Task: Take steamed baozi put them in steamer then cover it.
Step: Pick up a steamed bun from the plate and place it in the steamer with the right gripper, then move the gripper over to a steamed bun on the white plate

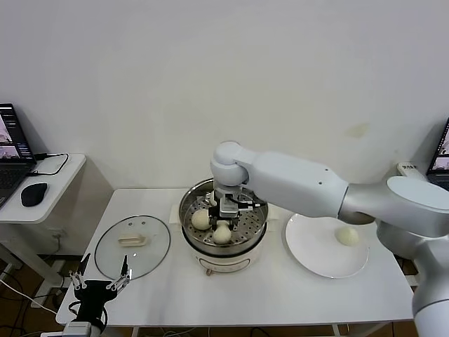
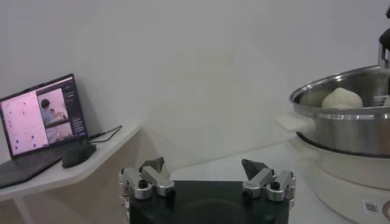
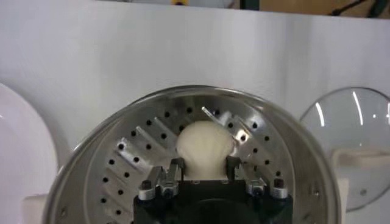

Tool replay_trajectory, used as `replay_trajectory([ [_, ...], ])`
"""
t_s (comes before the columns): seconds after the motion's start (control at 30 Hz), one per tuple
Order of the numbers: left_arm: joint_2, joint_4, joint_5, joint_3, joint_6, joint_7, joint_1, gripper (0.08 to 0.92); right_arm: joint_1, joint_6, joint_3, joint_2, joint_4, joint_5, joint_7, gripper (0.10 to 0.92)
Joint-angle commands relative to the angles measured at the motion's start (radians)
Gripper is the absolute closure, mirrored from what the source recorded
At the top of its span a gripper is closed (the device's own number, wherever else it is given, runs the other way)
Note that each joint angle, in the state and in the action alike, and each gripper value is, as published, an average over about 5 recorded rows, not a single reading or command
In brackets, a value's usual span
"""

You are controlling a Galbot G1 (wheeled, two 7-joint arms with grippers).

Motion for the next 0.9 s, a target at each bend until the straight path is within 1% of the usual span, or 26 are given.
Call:
replay_trajectory([
  [0.03, 0.000, 0.004, 0.000, 0.001, 0.000, 0.000, 0.000, 0.177, -0.011, -0.007, -0.005, 0.000, 0.007, -0.013, 0.000, 0.580],
  [0.1, 0.000, 0.005, 0.000, 0.002, 0.000, 0.000, 0.000, 0.177, -0.011, -0.011, -0.006, -0.002, 0.006, -0.013, 0.011, 0.563],
  [0.17, -0.001, 0.006, 0.001, 0.003, -0.001, 0.001, 0.001, 0.177, -0.010, -0.021, -0.004, -0.005, 0.009, -0.012, 0.022, 0.520],
  [0.43, -0.002, -0.004, 0.002, 0.006, 0.001, 0.006, 0.001, 0.177, 0.029, -0.066, 0.065, -0.039, 0.026, 0.005, 0.022, 0.288],
  [0.53, -0.001, -0.003, 0.003, 0.007, 0.002, 0.007, -0.001, 0.177, 0.070, -0.088, 0.091, -0.082, 0.043, 0.038, 0.019, 0.225],
  [0.67, 0.002, -0.006, 0.003, 0.014, 0.002, 0.008, 0.002, 0.177, 0.149, -0.159, 0.114, -0.176, 0.066, 0.148, 0.004, 0.204],
  [0.9, 0.004, -0.011, 0.000, 0.026, 0.003, 0.009, 0.010, 0.177, 0.215, -0.468, 0.111, -0.385, 0.033, 0.419, -0.006, 0.202],
])
